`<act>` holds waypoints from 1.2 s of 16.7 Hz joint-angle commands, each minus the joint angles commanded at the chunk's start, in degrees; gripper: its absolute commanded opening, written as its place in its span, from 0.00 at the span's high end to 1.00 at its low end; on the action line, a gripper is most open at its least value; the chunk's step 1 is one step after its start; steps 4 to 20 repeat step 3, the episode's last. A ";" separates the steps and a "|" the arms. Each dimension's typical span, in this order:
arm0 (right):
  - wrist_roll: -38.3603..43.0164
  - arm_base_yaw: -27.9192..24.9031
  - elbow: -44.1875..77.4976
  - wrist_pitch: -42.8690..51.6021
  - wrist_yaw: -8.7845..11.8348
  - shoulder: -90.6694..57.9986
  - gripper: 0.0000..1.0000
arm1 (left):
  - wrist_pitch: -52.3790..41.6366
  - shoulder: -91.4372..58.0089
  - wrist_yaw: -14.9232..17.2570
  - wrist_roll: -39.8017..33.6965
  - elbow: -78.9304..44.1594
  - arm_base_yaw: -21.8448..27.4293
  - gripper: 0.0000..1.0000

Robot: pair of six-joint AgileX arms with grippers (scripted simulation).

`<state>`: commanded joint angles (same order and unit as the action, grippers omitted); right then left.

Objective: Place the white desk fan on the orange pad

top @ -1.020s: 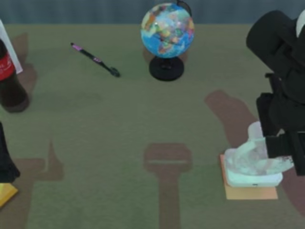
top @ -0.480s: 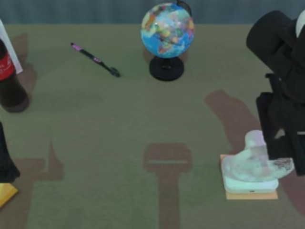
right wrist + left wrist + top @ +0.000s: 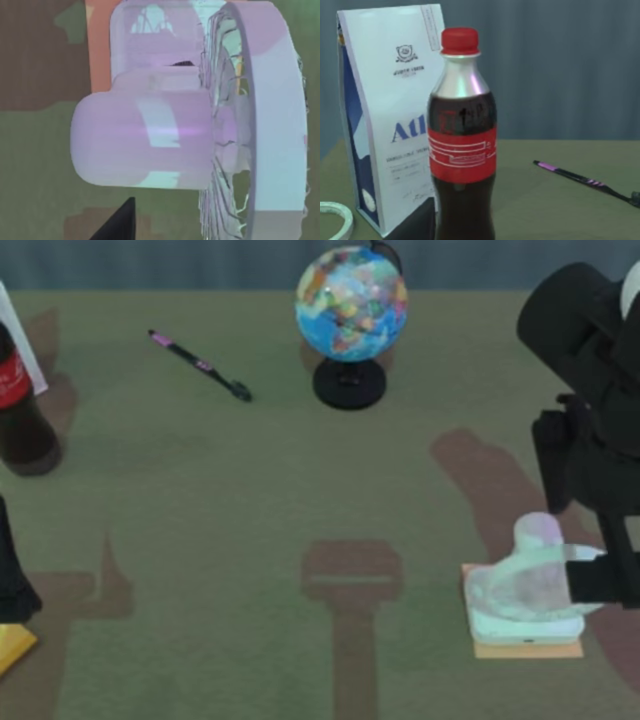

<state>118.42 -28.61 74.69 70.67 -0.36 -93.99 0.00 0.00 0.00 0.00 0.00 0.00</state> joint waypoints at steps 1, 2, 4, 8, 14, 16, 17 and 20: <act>0.00 0.00 0.00 0.00 0.00 0.00 0.00 | 0.00 0.00 0.00 0.00 0.00 0.00 0.00; 0.00 0.00 0.00 0.00 0.00 0.00 0.00 | 0.00 0.00 0.00 0.00 0.00 0.00 0.00; 0.00 0.00 0.00 0.00 0.00 0.00 0.00 | 0.00 0.00 0.00 0.00 0.00 0.00 0.00; 0.00 0.00 0.00 0.00 0.00 0.00 0.00 | 0.00 0.00 0.00 0.00 0.00 0.00 0.00; 0.00 0.00 0.00 0.00 0.00 0.00 0.00 | 0.00 0.00 0.00 0.00 0.00 0.00 0.00; 0.00 0.00 0.00 0.00 0.00 0.00 0.00 | 0.00 0.00 0.00 0.00 0.00 0.00 0.00; 0.00 0.00 0.00 0.00 0.00 0.00 0.00 | 0.00 0.00 0.00 0.00 0.00 0.00 0.00; 0.00 0.00 0.00 0.00 0.00 0.00 0.00 | 0.00 0.00 0.00 0.00 0.00 0.00 0.00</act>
